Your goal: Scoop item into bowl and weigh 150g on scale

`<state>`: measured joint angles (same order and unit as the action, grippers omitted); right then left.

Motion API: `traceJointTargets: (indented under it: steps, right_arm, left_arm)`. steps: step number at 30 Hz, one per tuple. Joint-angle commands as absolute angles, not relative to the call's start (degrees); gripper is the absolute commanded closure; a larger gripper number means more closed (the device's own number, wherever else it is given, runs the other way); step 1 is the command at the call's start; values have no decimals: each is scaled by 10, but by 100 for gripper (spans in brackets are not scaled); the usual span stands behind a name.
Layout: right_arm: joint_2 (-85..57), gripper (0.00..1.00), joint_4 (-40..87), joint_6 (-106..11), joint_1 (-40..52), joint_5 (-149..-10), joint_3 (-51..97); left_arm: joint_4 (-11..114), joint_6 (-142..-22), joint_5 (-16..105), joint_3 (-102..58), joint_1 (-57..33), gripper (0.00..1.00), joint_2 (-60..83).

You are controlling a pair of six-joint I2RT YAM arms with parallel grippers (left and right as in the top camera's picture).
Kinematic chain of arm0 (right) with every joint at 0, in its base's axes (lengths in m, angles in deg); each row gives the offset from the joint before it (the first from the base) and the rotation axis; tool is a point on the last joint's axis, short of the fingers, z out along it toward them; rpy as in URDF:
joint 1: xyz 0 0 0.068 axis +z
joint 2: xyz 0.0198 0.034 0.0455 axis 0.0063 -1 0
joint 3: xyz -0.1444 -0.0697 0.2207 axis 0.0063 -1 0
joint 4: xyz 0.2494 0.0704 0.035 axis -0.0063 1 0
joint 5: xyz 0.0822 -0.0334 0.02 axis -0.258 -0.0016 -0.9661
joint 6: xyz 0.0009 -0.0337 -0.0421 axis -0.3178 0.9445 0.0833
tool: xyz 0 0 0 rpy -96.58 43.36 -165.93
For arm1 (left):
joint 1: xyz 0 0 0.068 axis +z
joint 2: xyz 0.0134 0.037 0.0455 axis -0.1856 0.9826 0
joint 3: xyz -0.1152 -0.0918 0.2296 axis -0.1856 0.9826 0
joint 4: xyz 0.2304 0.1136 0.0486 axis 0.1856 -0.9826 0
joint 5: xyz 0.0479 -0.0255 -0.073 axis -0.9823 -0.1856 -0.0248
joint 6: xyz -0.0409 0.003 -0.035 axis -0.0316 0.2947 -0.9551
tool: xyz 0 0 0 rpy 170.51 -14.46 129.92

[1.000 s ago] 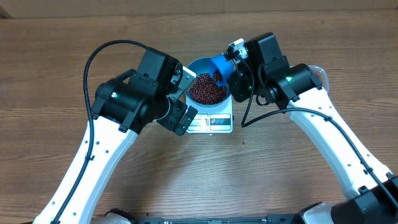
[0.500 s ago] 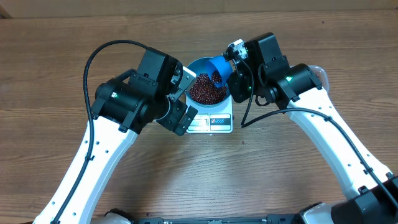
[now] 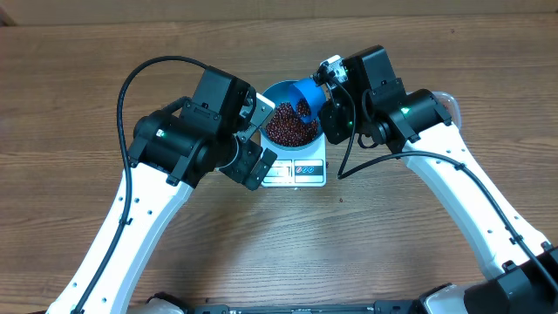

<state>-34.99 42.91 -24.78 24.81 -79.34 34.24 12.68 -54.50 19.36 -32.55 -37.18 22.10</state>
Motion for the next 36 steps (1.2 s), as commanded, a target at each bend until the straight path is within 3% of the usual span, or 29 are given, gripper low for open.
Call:
traceJointTargets:
  steps: [1, 6, 36]
  right_arm:
    - [-337, 96, 425, -251, 250, -798, 360]
    - [-337, 96, 436, -200, 251, -804, 360]
    - [-337, 96, 425, -235, 250, -788, 360]
  left_arm:
    - [127, -536, 200, -324, -370, 1, 220]
    - [127, -536, 200, -324, -370, 0, 220]
    - [127, -536, 200, -324, -370, 0, 220]
